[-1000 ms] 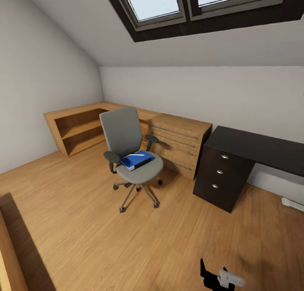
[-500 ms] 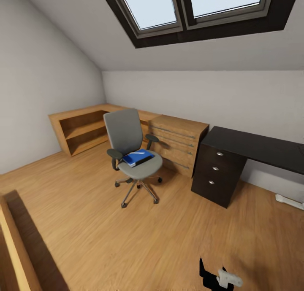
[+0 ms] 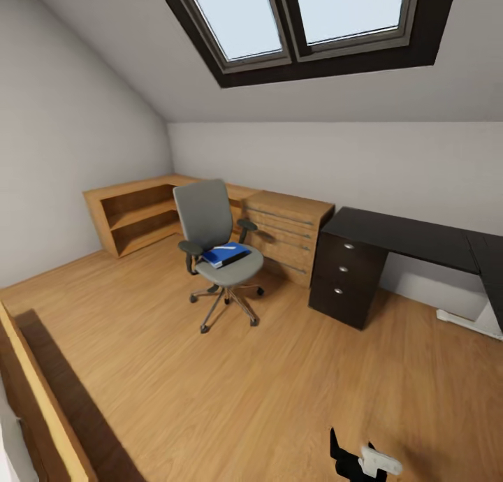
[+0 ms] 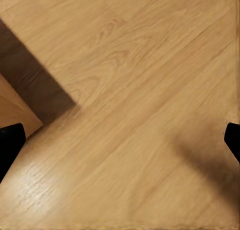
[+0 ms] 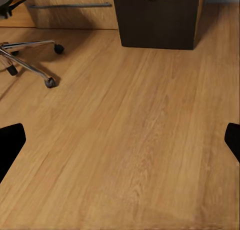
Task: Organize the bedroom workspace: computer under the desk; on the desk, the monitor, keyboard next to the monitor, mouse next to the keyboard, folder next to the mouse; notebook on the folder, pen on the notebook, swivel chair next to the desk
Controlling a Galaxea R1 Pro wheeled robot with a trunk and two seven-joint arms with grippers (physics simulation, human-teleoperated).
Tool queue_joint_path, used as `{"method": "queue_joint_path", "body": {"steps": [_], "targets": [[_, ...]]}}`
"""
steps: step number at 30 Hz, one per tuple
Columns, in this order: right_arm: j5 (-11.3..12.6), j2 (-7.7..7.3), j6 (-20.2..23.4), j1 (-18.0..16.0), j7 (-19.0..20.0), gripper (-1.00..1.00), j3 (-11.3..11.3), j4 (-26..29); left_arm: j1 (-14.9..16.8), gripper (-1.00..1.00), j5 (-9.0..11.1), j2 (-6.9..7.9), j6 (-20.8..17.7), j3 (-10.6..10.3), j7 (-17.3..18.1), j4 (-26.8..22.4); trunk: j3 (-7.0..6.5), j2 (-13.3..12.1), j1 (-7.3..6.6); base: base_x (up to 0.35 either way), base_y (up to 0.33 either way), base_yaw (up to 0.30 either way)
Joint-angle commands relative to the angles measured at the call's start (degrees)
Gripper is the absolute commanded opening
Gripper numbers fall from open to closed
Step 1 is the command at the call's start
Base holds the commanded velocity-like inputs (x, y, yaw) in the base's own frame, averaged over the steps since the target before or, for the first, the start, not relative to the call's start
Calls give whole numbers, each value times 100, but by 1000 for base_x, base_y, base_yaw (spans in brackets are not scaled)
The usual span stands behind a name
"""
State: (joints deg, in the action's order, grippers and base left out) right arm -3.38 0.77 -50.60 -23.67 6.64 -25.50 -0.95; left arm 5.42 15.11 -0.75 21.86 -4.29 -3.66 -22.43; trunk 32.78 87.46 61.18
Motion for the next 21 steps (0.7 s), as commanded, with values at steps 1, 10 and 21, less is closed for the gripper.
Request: {"method": "queue_joint_path", "body": {"steps": [1,10,21], "targets": [[-31,0,-20,-6,22,100,-52,-10,3,100,36,5,19,-46,-38,1,5,3,-4,-336,0,-211],[-31,2,-11,-6,26,100,-52,-10,3,100,36,5,12,-46,-38,1,4,3,-4,-336,0,-142],[-45,3,8,-6,30,100,-52,-10,3,100,36,5,21,-46,-38,1,4,3,-4,-330,0,-50]]}}
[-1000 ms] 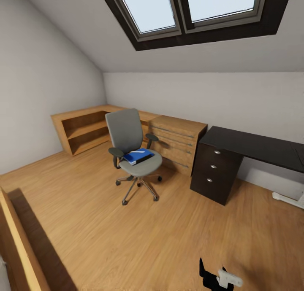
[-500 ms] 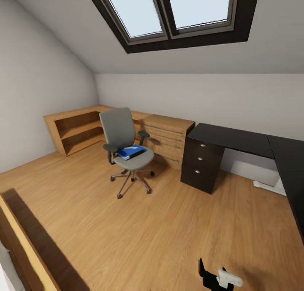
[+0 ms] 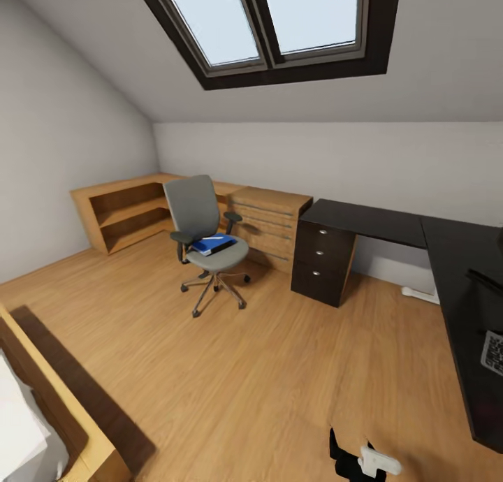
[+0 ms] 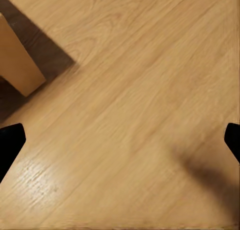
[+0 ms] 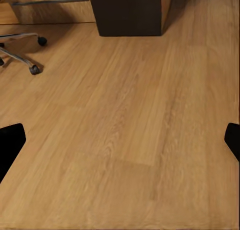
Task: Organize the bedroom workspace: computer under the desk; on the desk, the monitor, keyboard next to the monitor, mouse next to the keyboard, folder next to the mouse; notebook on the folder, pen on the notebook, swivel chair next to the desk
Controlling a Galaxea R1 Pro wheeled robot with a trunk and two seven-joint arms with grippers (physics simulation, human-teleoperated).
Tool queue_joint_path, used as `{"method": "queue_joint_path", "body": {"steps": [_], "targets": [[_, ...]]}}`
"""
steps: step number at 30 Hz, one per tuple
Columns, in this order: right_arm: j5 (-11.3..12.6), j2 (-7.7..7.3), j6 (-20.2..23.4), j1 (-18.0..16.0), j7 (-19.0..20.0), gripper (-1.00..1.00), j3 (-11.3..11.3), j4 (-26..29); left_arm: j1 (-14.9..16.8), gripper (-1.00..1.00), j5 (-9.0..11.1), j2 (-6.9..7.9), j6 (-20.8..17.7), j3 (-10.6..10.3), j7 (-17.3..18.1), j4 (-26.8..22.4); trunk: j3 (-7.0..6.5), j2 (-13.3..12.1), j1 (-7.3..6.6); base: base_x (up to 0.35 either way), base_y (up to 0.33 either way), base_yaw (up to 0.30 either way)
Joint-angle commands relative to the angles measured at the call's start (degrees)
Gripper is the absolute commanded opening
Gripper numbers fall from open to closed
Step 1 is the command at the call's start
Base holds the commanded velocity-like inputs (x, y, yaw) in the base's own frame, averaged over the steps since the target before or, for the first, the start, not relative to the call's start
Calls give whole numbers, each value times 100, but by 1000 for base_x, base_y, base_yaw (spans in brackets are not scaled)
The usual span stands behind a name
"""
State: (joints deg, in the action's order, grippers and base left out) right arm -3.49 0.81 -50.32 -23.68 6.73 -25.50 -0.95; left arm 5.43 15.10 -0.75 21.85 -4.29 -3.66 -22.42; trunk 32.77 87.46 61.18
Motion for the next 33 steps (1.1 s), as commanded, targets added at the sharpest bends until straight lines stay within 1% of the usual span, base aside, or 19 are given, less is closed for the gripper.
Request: {"method": "queue_joint_path", "body": {"steps": [1,7,24,29,33], "targets": [[-34,-1,-20,-6,21,100,-52,-10,2,100,37,4,24,-46,-38,1,5,3,-3,-239,0,-193],[-37,-2,-16,-6,22,100,-50,-10,2,100,37,4,43,-39,-38,1,6,3,-3,-81,0,-237],[-37,-2,-13,-6,22,100,-51,-10,2,100,34,4,47,-38,-38,1,56,3,-3,-4,-2,-247],[-37,-2,-19,-6,22,100,-52,-10,2,100,31,4,47,-44,-38,1,70,3,-3,-64,-161,-221],[-37,-2,-21,-6,22,100,-52,-10,2,100,29,4,47,-45,-38,1,74,3,-3,-113,-245,-89]]}}
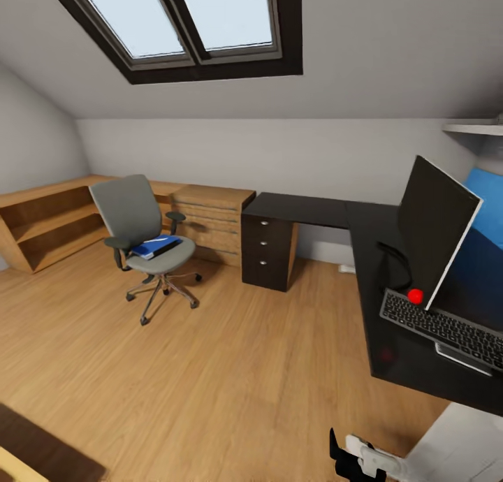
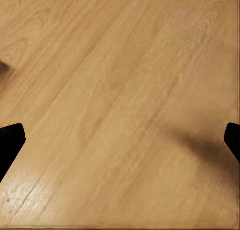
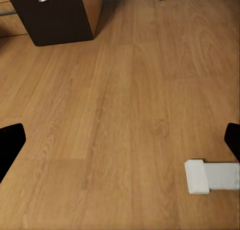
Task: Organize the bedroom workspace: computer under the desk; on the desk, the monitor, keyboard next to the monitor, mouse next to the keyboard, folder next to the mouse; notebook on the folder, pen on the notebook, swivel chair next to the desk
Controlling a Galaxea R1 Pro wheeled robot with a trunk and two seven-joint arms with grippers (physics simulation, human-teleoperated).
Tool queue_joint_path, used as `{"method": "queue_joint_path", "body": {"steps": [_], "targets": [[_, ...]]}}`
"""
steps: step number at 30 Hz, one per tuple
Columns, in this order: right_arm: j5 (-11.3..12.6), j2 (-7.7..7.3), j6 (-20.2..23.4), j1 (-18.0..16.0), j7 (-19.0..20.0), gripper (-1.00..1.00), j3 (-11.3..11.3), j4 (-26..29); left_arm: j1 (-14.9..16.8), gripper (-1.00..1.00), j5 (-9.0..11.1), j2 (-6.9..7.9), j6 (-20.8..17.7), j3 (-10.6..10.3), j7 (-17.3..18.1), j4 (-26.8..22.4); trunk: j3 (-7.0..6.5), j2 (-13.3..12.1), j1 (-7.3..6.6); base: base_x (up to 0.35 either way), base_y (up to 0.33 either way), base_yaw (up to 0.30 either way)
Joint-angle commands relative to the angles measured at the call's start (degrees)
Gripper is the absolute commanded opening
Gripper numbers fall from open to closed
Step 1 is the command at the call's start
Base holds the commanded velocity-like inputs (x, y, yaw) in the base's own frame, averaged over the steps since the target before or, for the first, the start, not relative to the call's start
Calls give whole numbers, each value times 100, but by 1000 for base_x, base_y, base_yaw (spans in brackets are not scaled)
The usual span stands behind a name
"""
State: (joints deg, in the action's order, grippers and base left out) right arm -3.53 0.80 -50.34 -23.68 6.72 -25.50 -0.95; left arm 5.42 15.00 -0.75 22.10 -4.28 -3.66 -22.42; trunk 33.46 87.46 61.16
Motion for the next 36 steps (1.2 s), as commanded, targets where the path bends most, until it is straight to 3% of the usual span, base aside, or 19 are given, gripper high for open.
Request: {"method": "queue_joint_path", "body": {"steps": [1,20,36], "targets": [[-33,-1,-19,-5,22,100,-52,-10,3,100,39,4,23,-46,-38,1,6,3,-2,-131,-261,-37],[-28,-4,-39,-5,22,100,-52,-10,3,100,38,0,23,-46,-47,1,7,3,-2,-164,-258,-14],[-25,-21,-24,-5,31,100,-51,-10,3,100,47,-55,32,-39,-41,-17,7,3,-2,-35,-34,-233]]}}
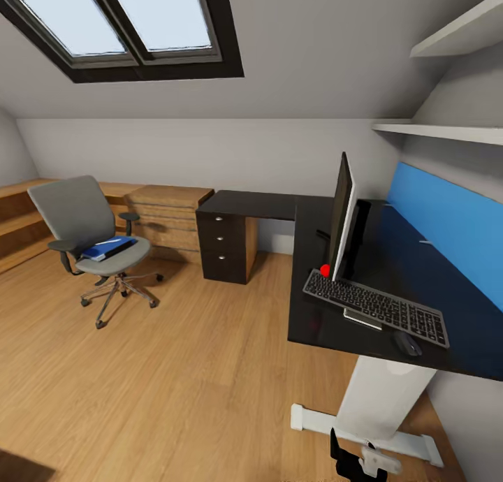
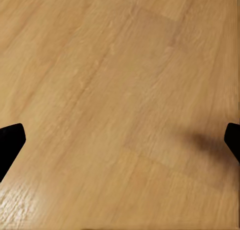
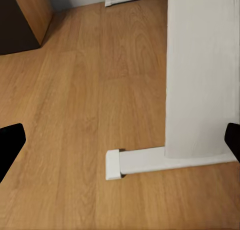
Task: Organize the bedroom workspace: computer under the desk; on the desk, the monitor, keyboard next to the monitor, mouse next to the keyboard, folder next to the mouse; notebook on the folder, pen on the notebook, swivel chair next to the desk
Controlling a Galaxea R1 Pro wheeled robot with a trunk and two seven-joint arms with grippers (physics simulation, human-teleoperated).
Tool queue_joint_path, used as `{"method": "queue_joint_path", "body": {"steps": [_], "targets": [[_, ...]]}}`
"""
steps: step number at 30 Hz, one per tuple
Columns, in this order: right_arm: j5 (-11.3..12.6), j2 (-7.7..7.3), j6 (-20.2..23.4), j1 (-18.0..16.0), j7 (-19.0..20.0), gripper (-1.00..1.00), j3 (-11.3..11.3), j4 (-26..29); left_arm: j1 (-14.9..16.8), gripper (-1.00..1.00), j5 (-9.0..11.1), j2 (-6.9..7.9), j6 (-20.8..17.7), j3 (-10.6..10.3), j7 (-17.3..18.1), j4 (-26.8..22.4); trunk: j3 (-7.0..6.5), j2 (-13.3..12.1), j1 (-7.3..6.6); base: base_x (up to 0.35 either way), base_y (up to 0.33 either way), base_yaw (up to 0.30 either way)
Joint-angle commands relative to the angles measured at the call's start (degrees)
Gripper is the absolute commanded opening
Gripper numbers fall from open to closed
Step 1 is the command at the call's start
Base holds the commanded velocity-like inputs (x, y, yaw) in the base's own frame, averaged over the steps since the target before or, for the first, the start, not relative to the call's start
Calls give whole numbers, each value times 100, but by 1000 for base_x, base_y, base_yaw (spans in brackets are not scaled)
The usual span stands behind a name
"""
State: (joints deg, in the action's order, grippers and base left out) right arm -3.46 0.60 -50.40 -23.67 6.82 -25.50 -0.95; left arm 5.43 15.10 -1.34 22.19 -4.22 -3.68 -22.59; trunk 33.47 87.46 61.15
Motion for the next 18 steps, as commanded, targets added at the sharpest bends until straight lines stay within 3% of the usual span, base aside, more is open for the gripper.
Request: {"method": "queue_joint_path", "body": {"steps": [1,5,14,18], "targets": [[-32,-6,-12,-6,21,100,-50,-10,2,100,37,4,22,-45,-41,0,5,3,0,0,0,-258],[-32,-21,1,-6,19,100,-50,-10,2,100,37,2,16,-49,-39,0,5,3,0,0,0,-258],[-32,-25,4,-6,17,100,-46,-10,2,100,37,2,14,-50,-44,0,-156,-358,-198,0,0,-255],[-32,-25,4,-6,14,100,-44,-10,2,100,37,2,12,-46,-45,9,-228,-519,-286,0,0,-122]]}}
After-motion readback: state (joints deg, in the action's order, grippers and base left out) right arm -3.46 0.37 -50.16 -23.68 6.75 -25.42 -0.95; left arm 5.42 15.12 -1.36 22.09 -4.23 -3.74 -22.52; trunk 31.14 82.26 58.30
